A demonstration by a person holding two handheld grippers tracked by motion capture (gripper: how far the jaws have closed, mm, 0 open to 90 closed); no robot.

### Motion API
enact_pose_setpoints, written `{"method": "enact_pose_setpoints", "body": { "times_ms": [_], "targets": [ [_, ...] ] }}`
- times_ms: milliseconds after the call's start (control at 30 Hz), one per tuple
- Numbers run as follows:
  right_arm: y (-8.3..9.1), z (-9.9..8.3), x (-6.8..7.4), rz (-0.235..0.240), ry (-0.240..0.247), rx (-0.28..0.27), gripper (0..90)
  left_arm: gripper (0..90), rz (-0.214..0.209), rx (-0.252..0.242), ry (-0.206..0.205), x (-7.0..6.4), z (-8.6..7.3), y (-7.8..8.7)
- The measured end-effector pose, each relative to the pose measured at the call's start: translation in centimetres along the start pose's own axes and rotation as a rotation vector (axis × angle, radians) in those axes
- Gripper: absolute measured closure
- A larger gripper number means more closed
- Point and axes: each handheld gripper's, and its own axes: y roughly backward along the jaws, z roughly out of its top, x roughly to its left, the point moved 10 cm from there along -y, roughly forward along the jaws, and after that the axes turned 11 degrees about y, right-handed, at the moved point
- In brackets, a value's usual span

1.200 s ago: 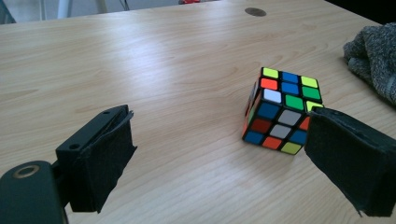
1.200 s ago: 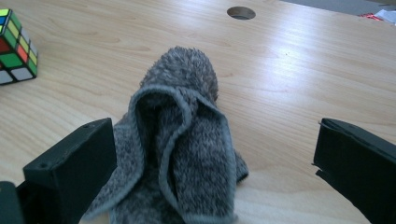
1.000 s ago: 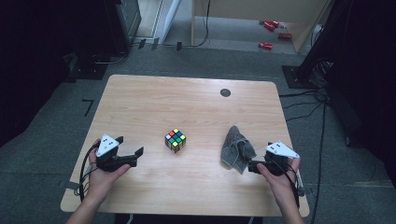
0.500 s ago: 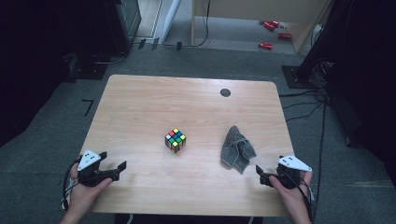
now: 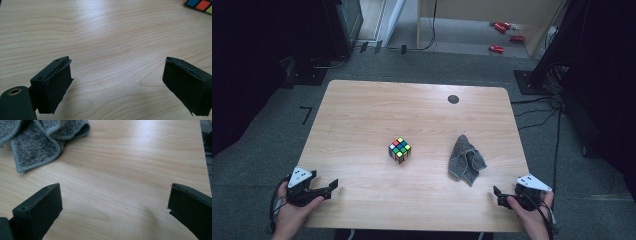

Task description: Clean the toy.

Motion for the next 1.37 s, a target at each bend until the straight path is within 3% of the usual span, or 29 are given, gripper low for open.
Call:
{"method": "enact_pose_setpoints", "body": {
  "times_ms": [267,467,600,733,1100,1367],
  "targets": [
    [-0.7,-1.3,-0.1,0.0,0.001,0.047,0.0,9.3,0.011,0.027,-0.019,-0.2,-0.2,-0.3],
    [-0.8,-1.3,-0.1,0.01,-0.007,0.051,0.0,9.3,0.02,0.077,-0.048,-0.3,-0.6,-0.7],
    [-0.8,-1.3,-0.1,0.017,-0.017,0.055,0.0,9.3,0.029,0.083,-0.067,-0.5,-0.7,-0.8],
    [-0.8,-1.3,-0.1,0.016,-0.017,0.055,0.0,9.4,0.064,0.09,-0.102,-0.6,-0.9,-0.9],
    [-0.8,-1.3,-0.1,0.017,-0.017,0.056,0.0,9.7,0.06,0.084,-0.075,-0.4,-0.7,-0.9],
    [-0.8,-1.3,-0.1,0.017,-0.017,0.056,0.0,9.7,0.075,0.084,-0.079,-0.4,-0.7,-1.0]
  ]
}}
